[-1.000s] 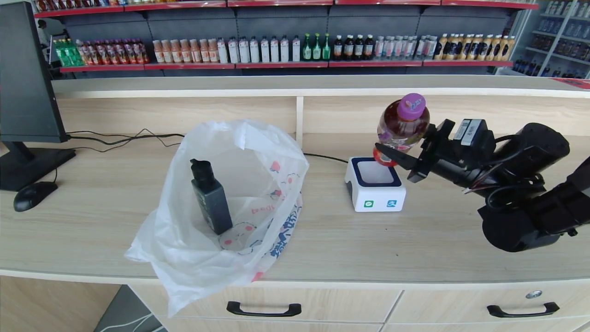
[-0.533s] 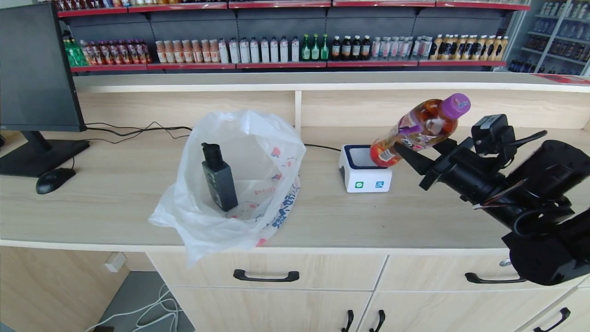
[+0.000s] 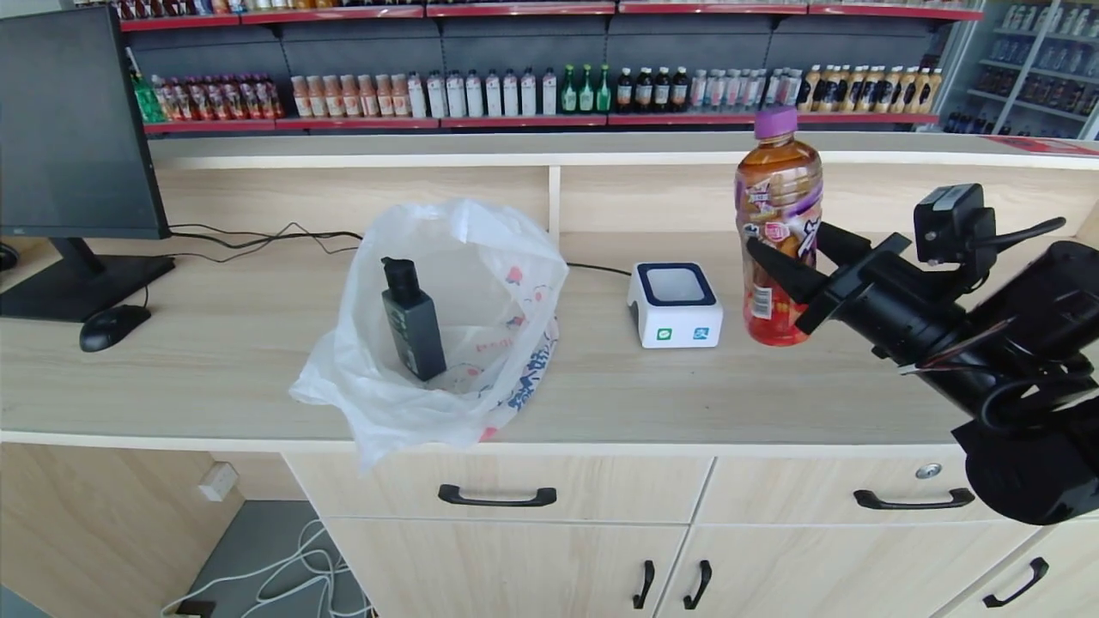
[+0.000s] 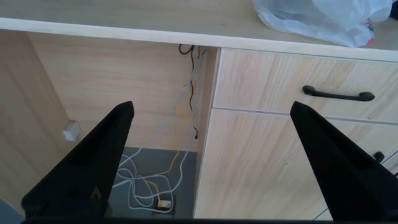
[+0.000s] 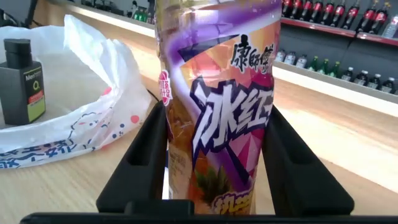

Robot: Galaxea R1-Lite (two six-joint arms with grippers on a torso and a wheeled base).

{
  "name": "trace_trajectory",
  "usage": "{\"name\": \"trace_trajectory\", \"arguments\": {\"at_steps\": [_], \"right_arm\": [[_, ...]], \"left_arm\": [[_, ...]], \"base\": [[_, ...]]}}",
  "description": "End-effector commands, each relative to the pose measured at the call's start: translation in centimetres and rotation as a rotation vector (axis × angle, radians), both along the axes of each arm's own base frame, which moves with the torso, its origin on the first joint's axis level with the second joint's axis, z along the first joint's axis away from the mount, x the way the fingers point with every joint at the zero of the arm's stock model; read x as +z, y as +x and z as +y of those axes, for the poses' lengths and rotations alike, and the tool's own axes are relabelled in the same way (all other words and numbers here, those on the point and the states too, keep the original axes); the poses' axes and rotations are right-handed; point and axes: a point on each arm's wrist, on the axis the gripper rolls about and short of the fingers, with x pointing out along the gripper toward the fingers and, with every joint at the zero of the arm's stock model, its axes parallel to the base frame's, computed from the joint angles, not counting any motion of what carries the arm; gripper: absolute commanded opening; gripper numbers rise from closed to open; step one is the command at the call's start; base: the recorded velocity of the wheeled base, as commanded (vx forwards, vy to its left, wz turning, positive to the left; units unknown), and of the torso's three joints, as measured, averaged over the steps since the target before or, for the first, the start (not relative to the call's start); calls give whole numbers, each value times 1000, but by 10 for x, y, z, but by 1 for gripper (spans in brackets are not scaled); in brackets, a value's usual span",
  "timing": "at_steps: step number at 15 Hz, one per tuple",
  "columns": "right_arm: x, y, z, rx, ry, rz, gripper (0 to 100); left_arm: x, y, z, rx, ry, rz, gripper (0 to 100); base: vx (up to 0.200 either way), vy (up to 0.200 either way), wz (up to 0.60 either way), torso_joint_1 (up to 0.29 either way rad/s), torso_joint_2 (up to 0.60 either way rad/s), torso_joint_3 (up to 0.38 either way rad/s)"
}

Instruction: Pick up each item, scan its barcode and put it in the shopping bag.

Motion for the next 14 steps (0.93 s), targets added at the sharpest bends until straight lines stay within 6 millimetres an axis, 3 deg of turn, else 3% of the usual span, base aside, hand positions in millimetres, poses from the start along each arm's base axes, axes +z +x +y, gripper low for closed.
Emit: {"name": "trace_trajectory", "arguments": {"at_steps": [1,9,14], "right_arm": [[6,-5,-1,1,8,-16,0],[9,-4,-1,-43,42,-14,0],[9,-5,2,-33,41,-15,0]], "left_arm": [[0,0,0,0,0,1,100],[0,0,0,-1,0,1,100],[0,0,0,0,0,1,100]], "base": [[0,0,0,0,0,0],[0,0,0,0,0,0],[0,200,0,2,2,5]]}}
